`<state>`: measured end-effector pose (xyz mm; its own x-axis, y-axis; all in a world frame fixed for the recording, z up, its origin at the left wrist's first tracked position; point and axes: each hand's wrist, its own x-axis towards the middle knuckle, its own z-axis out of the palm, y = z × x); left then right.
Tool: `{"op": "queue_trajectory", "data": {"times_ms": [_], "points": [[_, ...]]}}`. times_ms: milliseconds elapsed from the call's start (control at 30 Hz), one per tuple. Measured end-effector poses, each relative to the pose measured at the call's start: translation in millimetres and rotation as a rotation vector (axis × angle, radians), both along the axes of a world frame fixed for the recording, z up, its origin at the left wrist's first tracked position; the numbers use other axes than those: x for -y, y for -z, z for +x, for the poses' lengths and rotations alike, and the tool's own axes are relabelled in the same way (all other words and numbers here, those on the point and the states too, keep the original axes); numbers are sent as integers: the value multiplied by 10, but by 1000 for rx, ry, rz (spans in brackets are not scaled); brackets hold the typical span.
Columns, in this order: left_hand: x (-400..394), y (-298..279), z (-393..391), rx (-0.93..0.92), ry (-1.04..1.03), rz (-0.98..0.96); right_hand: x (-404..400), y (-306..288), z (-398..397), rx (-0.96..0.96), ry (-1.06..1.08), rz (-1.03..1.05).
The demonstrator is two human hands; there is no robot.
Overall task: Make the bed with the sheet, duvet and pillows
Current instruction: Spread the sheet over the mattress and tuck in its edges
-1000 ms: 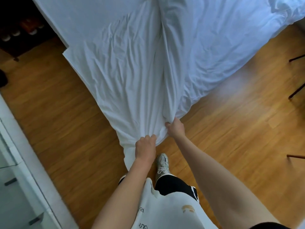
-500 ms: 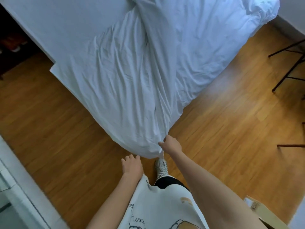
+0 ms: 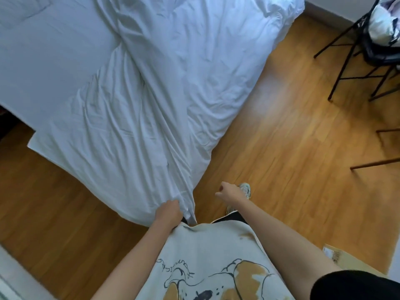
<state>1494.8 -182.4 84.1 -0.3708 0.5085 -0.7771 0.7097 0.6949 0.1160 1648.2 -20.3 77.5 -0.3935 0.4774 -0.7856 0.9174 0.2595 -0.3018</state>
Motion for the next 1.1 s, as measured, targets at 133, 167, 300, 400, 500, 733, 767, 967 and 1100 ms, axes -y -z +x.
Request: {"op": "queue_trajectory", "data": {"times_ms": [133, 167, 300, 400, 500, 733, 767, 967, 1100], "points": [[-831, -31, 379, 27, -54, 25, -858, 97, 711, 40, -13, -4], [-1024, -52, 469, 32, -57, 21, -1059, 97, 886, 39, 10, -5], [-1794, -122, 829, 62, -154, 75, -1781, 50, 1521, 100, 86, -13], [-2403, -176, 1039, 106, -166, 144, -2224, 28, 1781, 147, 184, -57], [-3025, -178, 1077, 133, -112, 173, -2642, 8, 1803, 136, 257, -93], [-4825, 118, 762, 140, 132, 159, -3986, 113, 1662, 112, 419, -109], [-5125, 167, 702, 154, 151, 157, -4225, 115, 1636, 109, 457, -108], [-6897, 48, 484, 196, 182, 216, -5587, -184, 1484, 91, 664, -23], [-7864, -132, 511, 212, 247, 258, -6318, -363, 1423, 35, 774, 37]]}}
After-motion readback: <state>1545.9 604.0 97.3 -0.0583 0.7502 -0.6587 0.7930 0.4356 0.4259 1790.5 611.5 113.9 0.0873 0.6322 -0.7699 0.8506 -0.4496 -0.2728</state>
